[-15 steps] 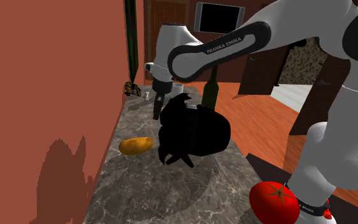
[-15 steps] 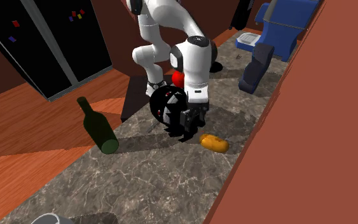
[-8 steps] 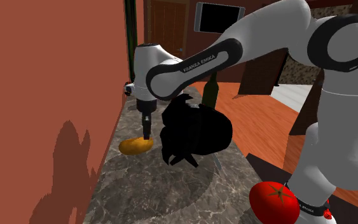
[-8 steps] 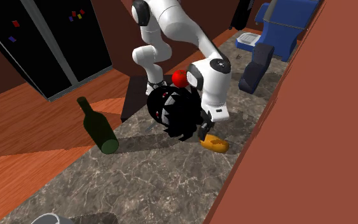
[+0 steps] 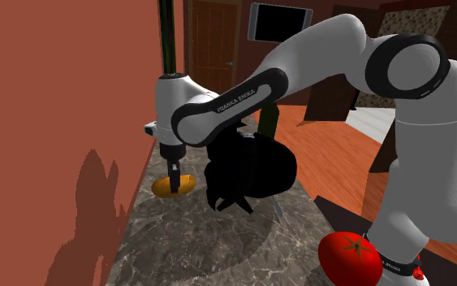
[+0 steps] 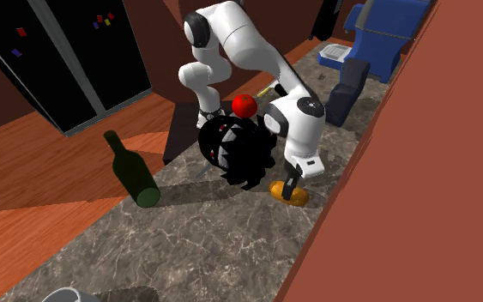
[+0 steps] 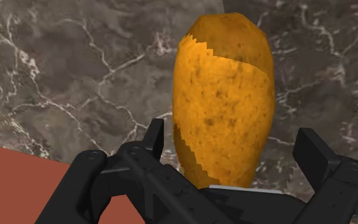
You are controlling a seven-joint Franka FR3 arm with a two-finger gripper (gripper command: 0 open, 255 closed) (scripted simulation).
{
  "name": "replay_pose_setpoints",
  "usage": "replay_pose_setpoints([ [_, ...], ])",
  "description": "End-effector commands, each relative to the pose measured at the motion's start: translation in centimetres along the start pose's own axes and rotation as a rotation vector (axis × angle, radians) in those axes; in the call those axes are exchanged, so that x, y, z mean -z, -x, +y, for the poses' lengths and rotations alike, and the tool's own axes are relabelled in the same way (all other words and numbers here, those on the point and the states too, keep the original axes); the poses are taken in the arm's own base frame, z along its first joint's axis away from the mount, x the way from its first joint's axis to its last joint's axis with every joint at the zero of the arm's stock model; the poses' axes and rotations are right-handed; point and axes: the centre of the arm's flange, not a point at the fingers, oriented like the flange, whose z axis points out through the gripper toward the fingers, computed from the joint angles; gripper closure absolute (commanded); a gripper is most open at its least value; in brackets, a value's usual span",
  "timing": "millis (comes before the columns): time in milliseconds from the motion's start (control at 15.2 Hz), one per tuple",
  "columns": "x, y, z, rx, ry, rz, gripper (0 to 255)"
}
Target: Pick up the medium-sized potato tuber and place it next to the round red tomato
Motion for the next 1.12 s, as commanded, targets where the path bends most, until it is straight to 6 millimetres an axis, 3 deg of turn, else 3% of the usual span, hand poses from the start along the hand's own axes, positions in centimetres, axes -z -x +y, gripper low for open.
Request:
replay_pose_setpoints([
  [0,-1.16,0.03,-0.02,0.001,0.0,0.001,0],
  [132,-1.99,0.04,-0.03,0.001,0.0,0.001,0],
  [660,-1.99,0.03,-0.02,0.001,0.0,0.001,0],
  [726,-1.99,0.03,-0.02,0.001,0.0,0.001,255],
  [1056,-1.99,0.03,-0.02,0.001,0.0,0.001,255],
])
